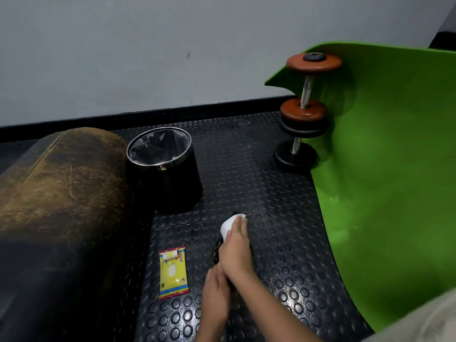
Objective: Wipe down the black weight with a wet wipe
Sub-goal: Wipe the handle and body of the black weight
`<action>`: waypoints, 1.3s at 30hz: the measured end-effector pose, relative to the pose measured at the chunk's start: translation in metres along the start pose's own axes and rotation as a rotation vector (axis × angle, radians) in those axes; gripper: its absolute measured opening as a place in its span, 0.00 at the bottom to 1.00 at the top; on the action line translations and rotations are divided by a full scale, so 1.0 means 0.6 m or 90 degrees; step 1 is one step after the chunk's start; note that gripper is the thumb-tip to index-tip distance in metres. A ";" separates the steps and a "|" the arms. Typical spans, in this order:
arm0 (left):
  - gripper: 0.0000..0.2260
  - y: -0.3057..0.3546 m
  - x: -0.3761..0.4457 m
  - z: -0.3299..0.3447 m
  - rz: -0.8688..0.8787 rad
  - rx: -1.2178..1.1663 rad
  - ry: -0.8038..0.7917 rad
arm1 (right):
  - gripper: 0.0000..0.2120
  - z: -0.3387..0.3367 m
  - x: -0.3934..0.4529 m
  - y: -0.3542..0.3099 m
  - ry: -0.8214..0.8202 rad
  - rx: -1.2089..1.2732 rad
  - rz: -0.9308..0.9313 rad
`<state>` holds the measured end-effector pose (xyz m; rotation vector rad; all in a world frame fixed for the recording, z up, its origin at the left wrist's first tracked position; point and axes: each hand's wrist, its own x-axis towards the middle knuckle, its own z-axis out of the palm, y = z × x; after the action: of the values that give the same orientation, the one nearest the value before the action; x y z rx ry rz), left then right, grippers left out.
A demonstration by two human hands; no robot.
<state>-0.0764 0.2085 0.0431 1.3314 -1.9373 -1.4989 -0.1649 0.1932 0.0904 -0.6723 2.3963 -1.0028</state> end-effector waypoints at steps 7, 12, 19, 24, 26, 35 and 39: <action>0.22 0.012 0.002 -0.012 -0.050 0.032 -0.043 | 0.29 -0.039 0.037 -0.017 -0.069 -0.054 0.007; 0.22 0.008 0.017 -0.022 -0.085 0.006 -0.076 | 0.27 -0.032 0.004 0.004 -0.044 -0.054 -0.020; 0.21 0.014 0.024 -0.028 -0.090 -0.019 -0.083 | 0.27 -0.048 0.028 -0.010 -0.058 -0.100 -0.028; 0.21 0.015 0.024 -0.027 -0.121 -0.032 -0.079 | 0.27 -0.040 0.028 -0.015 -0.045 -0.107 0.001; 0.20 0.014 0.027 -0.026 -0.114 -0.034 -0.080 | 0.27 -0.030 0.006 -0.006 -0.025 -0.116 0.000; 0.20 0.021 0.017 -0.024 -0.114 -0.011 -0.066 | 0.25 -0.034 0.016 -0.012 -0.023 -0.086 0.032; 0.23 0.019 0.009 -0.023 -0.110 0.042 -0.073 | 0.27 -0.046 0.054 -0.024 -0.056 -0.090 0.044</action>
<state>-0.0741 0.1962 0.0571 1.5056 -2.0009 -1.6382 -0.2021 0.1795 0.1112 -0.6650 2.4119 -0.7647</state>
